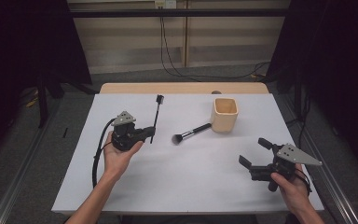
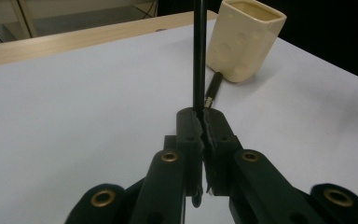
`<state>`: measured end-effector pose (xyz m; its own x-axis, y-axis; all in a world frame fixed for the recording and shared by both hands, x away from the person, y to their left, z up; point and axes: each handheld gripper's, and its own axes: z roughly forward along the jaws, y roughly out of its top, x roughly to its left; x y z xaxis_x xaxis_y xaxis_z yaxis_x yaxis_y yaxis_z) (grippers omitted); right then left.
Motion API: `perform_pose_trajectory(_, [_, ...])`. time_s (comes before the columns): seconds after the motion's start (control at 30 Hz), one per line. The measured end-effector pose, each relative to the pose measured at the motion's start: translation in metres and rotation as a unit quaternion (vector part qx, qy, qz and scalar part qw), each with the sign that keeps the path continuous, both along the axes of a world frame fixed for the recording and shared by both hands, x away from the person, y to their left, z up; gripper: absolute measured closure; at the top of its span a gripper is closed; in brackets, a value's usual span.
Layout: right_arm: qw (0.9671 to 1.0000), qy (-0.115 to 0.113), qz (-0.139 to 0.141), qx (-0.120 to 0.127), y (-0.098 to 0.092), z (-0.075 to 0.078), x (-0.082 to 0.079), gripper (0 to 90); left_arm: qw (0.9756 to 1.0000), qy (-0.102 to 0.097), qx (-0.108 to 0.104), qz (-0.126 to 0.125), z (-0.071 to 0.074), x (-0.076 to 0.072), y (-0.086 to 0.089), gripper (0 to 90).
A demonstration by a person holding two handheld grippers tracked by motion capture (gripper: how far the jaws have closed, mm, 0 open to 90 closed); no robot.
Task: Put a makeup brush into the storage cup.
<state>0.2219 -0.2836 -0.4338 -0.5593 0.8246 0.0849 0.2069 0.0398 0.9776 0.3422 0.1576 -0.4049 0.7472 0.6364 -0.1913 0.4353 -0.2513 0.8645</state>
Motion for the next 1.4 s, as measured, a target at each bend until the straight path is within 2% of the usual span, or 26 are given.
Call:
perform_pose_trajectory(0.03, [1.0000,0.004,0.004,0.003,0.002,0.002,0.001,0.0,1.0000,-0.005,-0.002,0.000,0.000,-0.002,-0.001,86.4])
perform_pose_trajectory(0.1, [0.9999,0.007,0.013,-0.007,0.006,0.004,0.004,0.0,0.9998,-0.013,-0.012,-0.005,-0.002,-0.005,-0.002,86.4])
perform_pose_trajectory(0.17, [0.9996,0.014,0.023,-0.002,0.009,0.006,0.008,0.0,0.9994,-0.003,-0.035,-0.008,-0.005,-0.008,-0.002,86.4])
perform_pose_trajectory(0.2, [0.9995,0.017,0.026,-0.001,0.012,0.007,0.010,0.0,0.9993,-0.006,-0.035,-0.010,-0.006,-0.009,-0.003,86.4])
perform_pose_trajectory(0.3, [0.9993,0.001,0.037,-0.002,0.019,0.012,0.015,0.0,0.9990,-0.010,-0.038,-0.022,-0.006,-0.013,-0.008,86.4])
perform_pose_trajectory(0.5, [0.9978,-0.008,0.066,-0.004,0.033,0.022,0.024,0.5,0.9975,-0.024,-0.051,-0.044,-0.005,-0.020,-0.017,86.4])
perform_pose_trajectory(0.6, [0.9966,-0.011,0.082,-0.002,0.043,0.030,0.031,0.5,0.9966,-0.027,-0.062,-0.046,-0.004,-0.023,-0.018,86.4])
perform_pose_trajectory(0.73, [0.9961,-0.018,0.086,-0.002,0.052,0.036,0.038,0.5,0.9966,-0.035,-0.059,-0.045,-0.006,-0.025,-0.021,86.4])
perform_pose_trajectory(0.8, [0.9957,-0.015,0.092,0.003,0.059,0.040,0.042,0.6,0.9966,-0.042,-0.054,-0.046,-0.005,-0.027,-0.023,86.4])
perform_pose_trajectory(0.87, [0.9941,-0.014,0.108,-0.002,0.066,0.043,0.046,0.3,0.9959,-0.046,-0.060,-0.049,-0.004,-0.028,-0.026,86.4])
perform_pose_trajectory(0.93, [0.9926,-0.018,0.120,-0.007,0.071,0.046,0.049,0.4,0.9959,-0.052,-0.051,-0.053,-0.002,-0.029,-0.028,86.4])
perform_pose_trajectory(1.0, [0.9915,-0.016,0.129,-0.008,0.077,0.048,0.052,0.4,0.9953,-0.051,-0.057,-0.060,-0.002,-0.030,-0.030,86.3])
perform_pose_trajectory(1.13, [0.9889,-0.005,0.148,0.000,0.086,0.054,0.058,2.6,0.9949,-0.057,-0.059,-0.059,-0.001,-0.030,-0.033,86.3])
perform_pose_trajectory(1.27, [0.9873,-0.005,0.159,0.005,0.096,0.057,0.063,2.5,0.9946,-0.060,-0.060,-0.059,-0.003,-0.031,-0.040,86.3])
perform_pose_trajectory(1.4, [0.9888,-0.009,0.149,0.007,0.105,0.058,0.070,2.9,0.9941,-0.064,-0.061,-0.062,-0.006,-0.031,-0.045,86.3])
